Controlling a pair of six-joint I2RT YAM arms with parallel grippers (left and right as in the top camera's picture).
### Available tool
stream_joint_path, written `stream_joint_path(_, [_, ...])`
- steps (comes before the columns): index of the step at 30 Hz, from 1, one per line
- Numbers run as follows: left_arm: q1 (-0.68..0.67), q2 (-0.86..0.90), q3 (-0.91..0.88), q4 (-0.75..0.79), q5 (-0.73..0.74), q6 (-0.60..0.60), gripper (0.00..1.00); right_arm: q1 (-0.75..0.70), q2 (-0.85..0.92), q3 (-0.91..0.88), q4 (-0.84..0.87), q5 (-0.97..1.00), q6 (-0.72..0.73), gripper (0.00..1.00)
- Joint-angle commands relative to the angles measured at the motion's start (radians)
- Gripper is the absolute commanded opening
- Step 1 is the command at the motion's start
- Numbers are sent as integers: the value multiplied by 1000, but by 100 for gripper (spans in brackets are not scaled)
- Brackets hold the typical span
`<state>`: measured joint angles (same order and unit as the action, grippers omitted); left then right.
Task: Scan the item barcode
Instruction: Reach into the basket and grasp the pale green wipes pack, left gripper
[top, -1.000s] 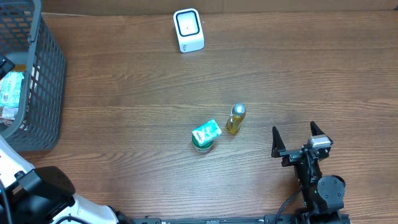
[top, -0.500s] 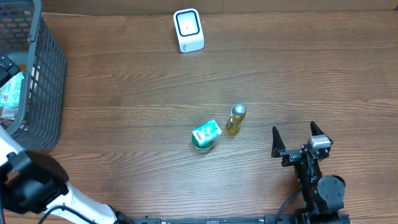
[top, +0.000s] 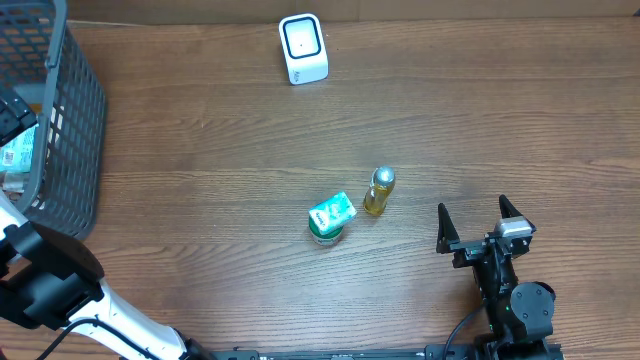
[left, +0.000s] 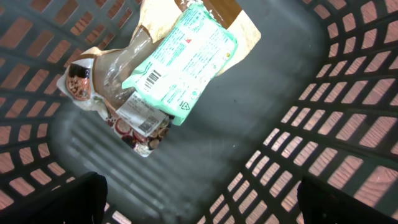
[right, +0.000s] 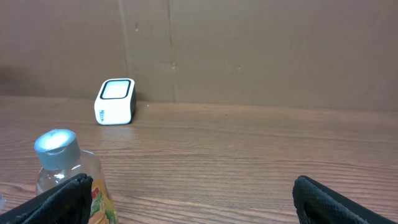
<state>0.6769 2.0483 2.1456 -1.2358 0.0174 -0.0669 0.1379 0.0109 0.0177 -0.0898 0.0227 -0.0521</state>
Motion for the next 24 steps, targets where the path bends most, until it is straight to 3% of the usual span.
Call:
stream_joint_path(1, [6, 26, -2, 16, -10, 31, 100, -3, -8, -10, 6, -2, -2, 100])
stream_joint_path(8, [6, 58, -2, 72, -44, 52, 99, -3, -8, -10, 6, -2, -2, 100])
stream_joint_path(17, [12, 131, -2, 142, -51, 242, 100, -3, -8, -10, 6, -2, -2, 100])
stream_joint_path(24, [19, 172, -2, 185, -116, 320, 99, -3, -8, -10, 6, -2, -2, 100])
